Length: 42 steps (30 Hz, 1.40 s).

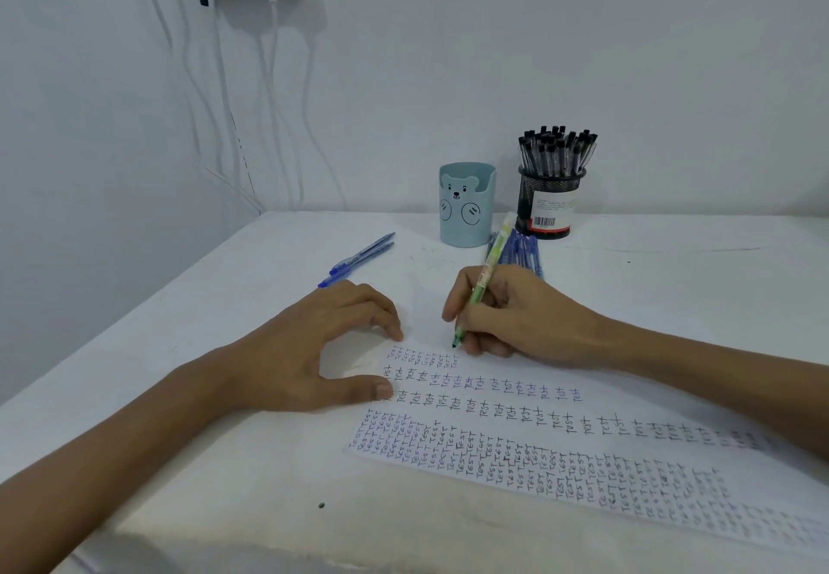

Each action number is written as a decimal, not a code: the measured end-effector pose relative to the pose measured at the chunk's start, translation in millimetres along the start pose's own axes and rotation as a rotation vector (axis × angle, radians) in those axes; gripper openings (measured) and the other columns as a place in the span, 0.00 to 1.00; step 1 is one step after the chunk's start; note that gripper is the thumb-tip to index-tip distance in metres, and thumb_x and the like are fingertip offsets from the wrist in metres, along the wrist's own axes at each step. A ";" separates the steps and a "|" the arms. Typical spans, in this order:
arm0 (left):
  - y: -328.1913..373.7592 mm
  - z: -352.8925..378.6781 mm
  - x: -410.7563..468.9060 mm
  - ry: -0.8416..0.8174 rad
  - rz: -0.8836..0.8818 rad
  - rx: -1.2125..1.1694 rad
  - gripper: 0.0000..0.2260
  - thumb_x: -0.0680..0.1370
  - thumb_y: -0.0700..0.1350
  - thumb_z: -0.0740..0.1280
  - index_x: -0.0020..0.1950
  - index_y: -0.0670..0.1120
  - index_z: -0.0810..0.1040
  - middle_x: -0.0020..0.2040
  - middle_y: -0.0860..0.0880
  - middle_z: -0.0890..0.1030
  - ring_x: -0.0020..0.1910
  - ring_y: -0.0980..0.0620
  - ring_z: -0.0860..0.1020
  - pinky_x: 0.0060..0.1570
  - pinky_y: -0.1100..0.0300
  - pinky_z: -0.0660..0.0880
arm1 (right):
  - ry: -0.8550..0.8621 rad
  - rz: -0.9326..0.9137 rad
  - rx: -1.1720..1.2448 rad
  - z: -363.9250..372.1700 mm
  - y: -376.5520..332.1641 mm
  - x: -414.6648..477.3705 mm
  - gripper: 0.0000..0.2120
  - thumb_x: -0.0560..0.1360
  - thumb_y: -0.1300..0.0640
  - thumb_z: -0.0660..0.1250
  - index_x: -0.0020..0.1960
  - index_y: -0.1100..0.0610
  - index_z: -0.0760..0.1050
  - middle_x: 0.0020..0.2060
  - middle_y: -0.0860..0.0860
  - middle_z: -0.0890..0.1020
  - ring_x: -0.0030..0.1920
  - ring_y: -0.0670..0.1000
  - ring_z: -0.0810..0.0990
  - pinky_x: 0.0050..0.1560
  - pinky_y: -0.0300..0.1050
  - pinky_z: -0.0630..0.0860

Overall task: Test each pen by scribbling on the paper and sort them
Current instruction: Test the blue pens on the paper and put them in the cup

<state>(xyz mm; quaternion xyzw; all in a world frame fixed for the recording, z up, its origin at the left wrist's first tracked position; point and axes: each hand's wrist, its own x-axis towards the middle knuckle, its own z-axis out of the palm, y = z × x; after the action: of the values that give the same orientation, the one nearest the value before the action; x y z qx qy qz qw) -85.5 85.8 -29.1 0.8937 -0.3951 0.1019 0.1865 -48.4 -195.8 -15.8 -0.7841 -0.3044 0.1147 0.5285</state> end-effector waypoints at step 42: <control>-2.1 1.6 0.2 0.008 0.021 0.000 0.18 0.78 0.60 0.72 0.64 0.54 0.77 0.64 0.59 0.76 0.66 0.52 0.75 0.66 0.62 0.69 | -0.012 -0.033 -0.116 -0.7 3.2 -4.8 0.07 0.77 0.68 0.68 0.41 0.67 0.76 0.27 0.49 0.80 0.28 0.45 0.75 0.32 0.34 0.70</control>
<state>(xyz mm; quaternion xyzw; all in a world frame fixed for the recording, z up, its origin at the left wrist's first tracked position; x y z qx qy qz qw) -83.8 86.3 -31.0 0.8890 -0.4040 0.1072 0.1870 -50.6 -200.0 -19.0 -0.8077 -0.3265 0.0928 0.4820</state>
